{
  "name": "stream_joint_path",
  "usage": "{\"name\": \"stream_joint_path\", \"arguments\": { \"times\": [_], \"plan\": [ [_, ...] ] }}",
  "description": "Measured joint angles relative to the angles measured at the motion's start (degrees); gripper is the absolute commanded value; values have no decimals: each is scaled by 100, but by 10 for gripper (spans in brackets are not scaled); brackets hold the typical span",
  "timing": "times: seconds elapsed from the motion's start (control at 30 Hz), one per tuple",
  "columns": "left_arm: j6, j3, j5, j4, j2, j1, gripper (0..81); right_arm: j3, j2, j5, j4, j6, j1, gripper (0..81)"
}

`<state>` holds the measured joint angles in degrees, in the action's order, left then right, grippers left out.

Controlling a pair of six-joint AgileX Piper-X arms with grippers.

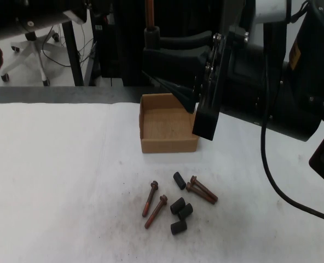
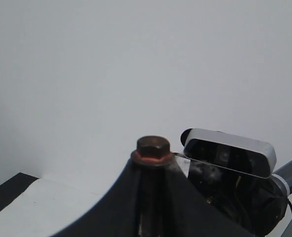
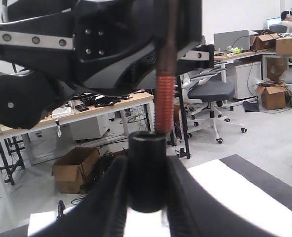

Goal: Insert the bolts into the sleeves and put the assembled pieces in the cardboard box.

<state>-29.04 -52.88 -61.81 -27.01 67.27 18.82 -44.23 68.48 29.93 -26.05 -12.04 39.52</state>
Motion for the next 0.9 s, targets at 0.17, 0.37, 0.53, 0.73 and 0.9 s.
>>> {"name": "stream_joint_path", "arguments": {
  "times": [0.17, 0.37, 0.53, 0.73, 0.9],
  "plan": [
    [70, 0, 44, 65, 0, 0, 3, 0, 0, 18, -10, -94, 0, 8],
    [78, 0, 27, 88, 0, 0, 3, 0, 6, 25, -14, -130, 0, 8],
    [4, 0, -22, 88, 0, 0, 3, 0, 14, -140, -14, -130, 0, 8],
    [-50, 0, -76, 88, 0, 0, 3, 0, 14, -162, -14, -130, 0, 8],
    [-50, 0, -85, 88, 0, 0, 3, 0, 14, -162, -14, -173, 0, 8]
  ]
}}
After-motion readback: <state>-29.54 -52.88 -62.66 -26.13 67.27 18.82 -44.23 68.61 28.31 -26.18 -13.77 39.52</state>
